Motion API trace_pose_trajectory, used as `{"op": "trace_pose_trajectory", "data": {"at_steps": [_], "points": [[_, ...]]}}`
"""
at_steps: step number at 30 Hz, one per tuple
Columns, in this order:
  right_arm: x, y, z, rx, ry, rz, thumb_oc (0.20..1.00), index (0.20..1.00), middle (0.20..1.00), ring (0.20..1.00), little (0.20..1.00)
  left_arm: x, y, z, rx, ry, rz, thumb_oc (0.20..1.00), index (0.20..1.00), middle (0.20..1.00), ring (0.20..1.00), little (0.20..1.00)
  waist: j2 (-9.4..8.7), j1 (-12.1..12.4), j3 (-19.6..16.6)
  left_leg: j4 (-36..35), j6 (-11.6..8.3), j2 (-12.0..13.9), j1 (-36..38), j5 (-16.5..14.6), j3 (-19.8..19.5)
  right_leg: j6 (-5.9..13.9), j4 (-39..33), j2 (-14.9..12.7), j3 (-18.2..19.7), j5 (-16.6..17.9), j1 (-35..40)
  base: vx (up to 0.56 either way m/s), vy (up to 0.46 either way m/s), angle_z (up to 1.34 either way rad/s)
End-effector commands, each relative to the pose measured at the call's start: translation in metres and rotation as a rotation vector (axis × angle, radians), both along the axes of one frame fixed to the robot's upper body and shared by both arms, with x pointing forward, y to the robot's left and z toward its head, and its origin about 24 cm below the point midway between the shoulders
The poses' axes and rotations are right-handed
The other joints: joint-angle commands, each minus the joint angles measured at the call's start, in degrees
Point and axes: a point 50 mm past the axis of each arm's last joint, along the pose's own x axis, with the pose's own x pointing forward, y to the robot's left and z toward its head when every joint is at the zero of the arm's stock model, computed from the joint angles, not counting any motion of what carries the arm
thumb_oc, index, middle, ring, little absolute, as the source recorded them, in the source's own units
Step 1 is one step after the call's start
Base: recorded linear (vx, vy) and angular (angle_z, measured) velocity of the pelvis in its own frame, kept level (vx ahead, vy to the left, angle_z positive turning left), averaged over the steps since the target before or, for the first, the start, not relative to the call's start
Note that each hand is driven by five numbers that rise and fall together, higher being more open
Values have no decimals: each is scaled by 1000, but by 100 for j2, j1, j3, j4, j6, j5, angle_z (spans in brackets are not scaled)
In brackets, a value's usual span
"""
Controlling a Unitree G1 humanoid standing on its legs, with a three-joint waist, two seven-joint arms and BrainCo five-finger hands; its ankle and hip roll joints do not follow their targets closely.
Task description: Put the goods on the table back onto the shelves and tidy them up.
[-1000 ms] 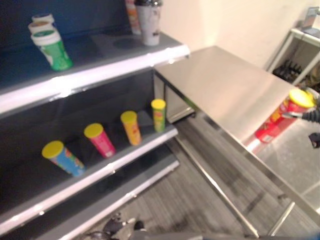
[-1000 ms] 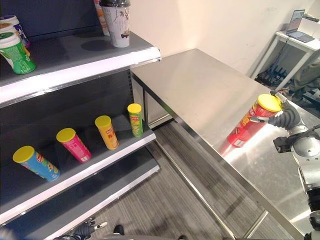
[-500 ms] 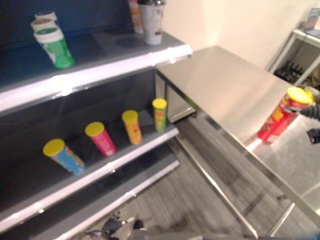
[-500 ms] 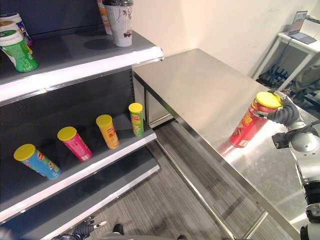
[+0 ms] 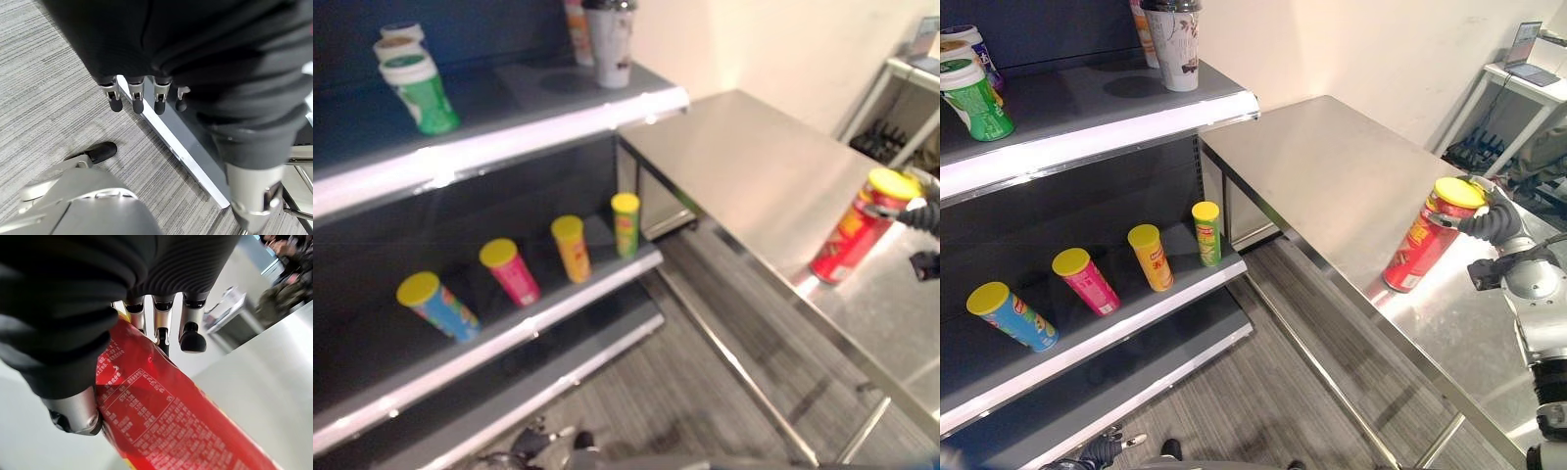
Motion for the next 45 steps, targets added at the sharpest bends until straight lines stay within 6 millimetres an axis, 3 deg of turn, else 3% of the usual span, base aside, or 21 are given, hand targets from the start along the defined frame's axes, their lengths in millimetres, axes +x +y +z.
{"op": "trace_pose_trajectory", "data": {"at_steps": [1, 6, 9, 11, 13, 14, 18, 23, 28, 30, 31, 33, 34, 35, 36, 37, 38, 40, 41, 43, 45], "points": [[-8, 15, 64, -34, -341, 77, 200, 200, 200, 200, 200, 23, 2, 6, 38, -50, -61, 1000, 1000, 1000, 1000, 1000, 20, 267, -141, 62, -61, -104, 265, -541, 462, 120, 243, -232, -230, -319, -9, -19, 96, 7], [-26, 47, 92, -39, -540, 227, 200, 200, 200, 200, 200, 36, 7, 11, 66, -85, -94, 1000, 1000, 1000, 1000, 1000, 122, 191, -63, 42, 99, -262, 50, -528, 200, 126, 956, -389, 216, -455, -566, -81, 80, 12], [-27, 65, 98, -20, -569, 330, 200, 200, 200, 200, 200, 50, 16, 19, 97, -128, -88, 1000, 1000, 1000, 1000, 1000, 187, 39, 98, 58, 159, -142, -16, -413, 63, 68, 1720, 166, 1109, -1036, -916, -150, -26, 21], [-27, 75, 102, -11, -575, 395, 200, 200, 200, 200, 200, 46, 20, 20, 98, -128, -62, 1000, 1000, 1000, 1000, 1000, 154, 108, 65, 93, 164, -130, -62, -339, 17, -120, 1617, 380, 1214, -1240, -706, -91, -125, 44], [-25, 96, 103, 23, -575, 511, 200, 200, 200, 200, 200, 36, 19, 16, 84, -102, -45, 1000, 1000, 1000, 1000, 1000, 89, 336, -39, 113, 40, -63, -180, -199, -4, -243, 1067, 457, 970, -1254, -321, -151, -378, 30], [-28, 100, 105, 40, -586, 555, 200, 200, 200, 200, 200, 32, 17, 14, 72, -90, -37, 1000, 1000, 1000, 1000, 1000, 37, 459, -3, 229, -243, 195, -480, 115, -122, -302, 615, 683, 885, -1210, -136, -143, -396, 8], [-33, 101, 108, 29, -595, 573, 200, 200, 200, 200, 200, 26, 11, 10, 54, -69, -44, 1000, 1000, 1000, 1000, 1000, 60, 541, 159, 497, -485, 519, -881, 388, -262, -417, 184, 890, 588, -1129, 106, -140, -237, 57], [-38, 101, 109, -31, -582, 566, 200, 200, 200, 200, 200, 15, 14, 7, 55, -50, 42, 1000, 1000, 1000, 1000, 1000, 207, 394, 279, 708, -495, 1023, -912, 602, 620, -527, 79, 809, 38, -1051, 116, -175, 12, 108], [-42, 101, 107, -24, -575, 581, 200, 200, 200, 200, 200, -1, 20, 3, 76, -1, 91, 1000, 1000, 1000, 1000, 1000, 270, 235, 204, 983, -611, 1274, -347, 272, 606, -468, 116, 525, -163, -907, 5, -87, 185, 54], [-46, 90, 94, -25, -517, 543, 200, 200, 200, 200, 200, 9, 18, 6, 77, -53, 137, 1000, 1000, 1000, 1000, 1000, 416, -29, 104, 1286, -820, 1683, 378, 335, 619, -291, 270, 35, -611, -596, -332, -156, 737, 51], [-47, 90, 89, -21, -495, 542, 200, 200, 200, 200, 200, 17, 16, 8, 87, -67, 82, 1000, 1000, 1000, 1000, 1000, 478, -115, 87, 1332, -876, 1670, 447, 256, 402, -132, 377, -262, -681, -440, -436, -32, 741, 66], [-49, 90, 88, -20, -490, 544, 200, 200, 200, 200, 200, 20, 15, 9, 86, -74, 60, 1000, 1000, 1000, 1000, 1000, 491, -183, 48, 1260, -844, 1634, 414, 129, 359, -48, 442, -411, -697, -369, -441, 28, 479, 99], [-50, 87, 87, -17, -491, 528, 200, 200, 200, 200, 200, 29, 11, 11, 82, -88, -5, 1000, 1000, 1000, 1000, 1000, 511, -279, -8, 1105, -806, 1578, 405, -188, 586, 101, 461, -680, -724, -208, -416, 138, 949, 132], [-51, 83, 79, -18, -474, 471, 200, 200, 200, 200, 200, 45, 9, 16, 96, -106, -129, 1000, 1000, 1000, 1000, 1000, 406, -339, -42, 607, -483, 888, 410, -841, 733, 476, 666, -1493, -769, 577, -458, 56, 1529, 111], [-45, 97, 74, 2, -464, 523, 200, 200, 200, 200, 200, 53, 18, 23, 124, -128, -154, 1000, 1000, 1000, 1000, 1000, 447, -343, 127, 19, -171, 359, 473, -807, 800, 464, 1064, -1987, -687, 1142, -884, -7, 1382, 75], [-44, 100, 73, 4, -463, 540, 200, 200, 200, 200, 200, 55, 24, 26, 134, -131, -146, 1000, 1000, 1000, 1000, 1000, 473, -393, 172, 12, -120, 290, 414, -825, 810, 424, 1223, -1883, -572, 955, -999, -78, 964, 21], [-43, 106, 69, 21, -443, 574, 200, 200, 200, 200, 200, 55, 30, 27, 152, -122, -129, 1000, 1000, 1000, 1000, 1000, 474, -504, 224, 12, -29, 186, 409, -841, 734, 312, 1450, -1368, -69, 458, -1206, 5, 369, 25], [-43, 107, 69, 21, -443, 575, 200, 200, 200, 200, 200, 55, 31, 27, 152, -122, -127, 1000, 1000, 1000, 1000, 1000, 483, -487, 229, 12, -44, 212, 422, -847, 758, 293, 1487, -1345, -43, 417, -1229, 29, 180, 24], [-41, 112, 65, 16, -408, 608, 200, 200, 200, 200, 200, 50, 35, 26, 164, -92, -115, 1000, 1000, 1000, 1000, 1000, 474, -554, 258, 12, 64, 98, 442, -838, 718, 85, 1576, -598, 185, -160, -1384, 32, 214, 24], [-39, 118, 62, -31, -370, 641, 200, 200, 200, 200, 200, 47, 33, 23, 157, -79, -104, 1000, 1000, 1000, 1000, 1000, 503, -593, 293, 12, 115, -17, 481, -842, 679, -106, 1652, 105, 358, -567, -1556, 47, 201, 41], [-35, 126, 60, -49, -343, 678, 200, 200, 200, 200, 200, 47, 29, 21, 139, -80, -97, 1000, 1000, 1000, 1000, 1000, 469, -594, 318, 12, 180, -249, 477, -895, 599, -200, 1395, 595, 440, -625, -1579, 19, 123, 80]]}}
